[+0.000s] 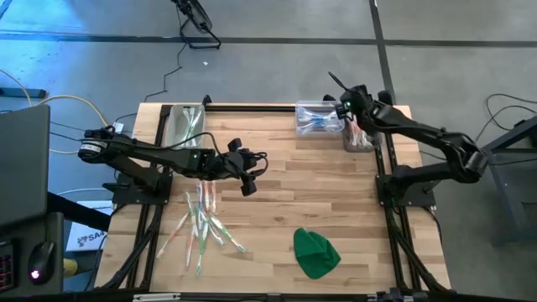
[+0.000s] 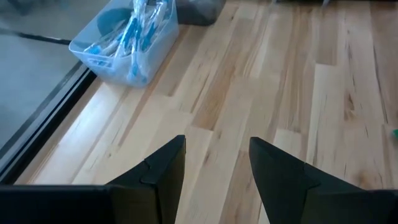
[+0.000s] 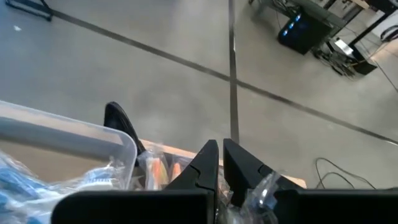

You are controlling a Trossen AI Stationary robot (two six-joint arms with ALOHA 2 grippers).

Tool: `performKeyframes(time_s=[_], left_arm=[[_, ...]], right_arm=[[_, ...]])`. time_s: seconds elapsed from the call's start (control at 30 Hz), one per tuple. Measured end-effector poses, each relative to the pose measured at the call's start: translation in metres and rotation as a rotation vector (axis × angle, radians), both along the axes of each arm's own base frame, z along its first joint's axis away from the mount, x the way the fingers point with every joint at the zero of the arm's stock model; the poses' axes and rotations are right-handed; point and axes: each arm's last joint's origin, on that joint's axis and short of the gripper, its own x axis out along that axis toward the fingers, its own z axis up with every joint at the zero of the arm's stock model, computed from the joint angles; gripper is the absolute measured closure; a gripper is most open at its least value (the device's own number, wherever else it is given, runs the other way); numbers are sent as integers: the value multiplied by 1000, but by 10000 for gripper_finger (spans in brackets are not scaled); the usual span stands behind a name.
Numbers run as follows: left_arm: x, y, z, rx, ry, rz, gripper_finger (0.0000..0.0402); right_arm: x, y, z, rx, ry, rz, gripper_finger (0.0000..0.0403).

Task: Pick & Place Toothbrushes
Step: Put the orange toothbrush into the black bin

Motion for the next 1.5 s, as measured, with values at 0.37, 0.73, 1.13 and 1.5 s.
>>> performKeyframes(time_s=[0.37,0.73,1.13,1.5], left_arm=[[0,0,0,21,10,-13,229],[0,0,0,21,10,-13,229],[0,0,0,21,10,-13,229],[0,0,0,21,11,-13,229]], right_arm=[[14,-20,-31,87,45,4,397],[14,-40,-58,169,69,-21,394],[10,-44,-63,212,50,-30,349],[10,-33,-66,259,204,-1,245]])
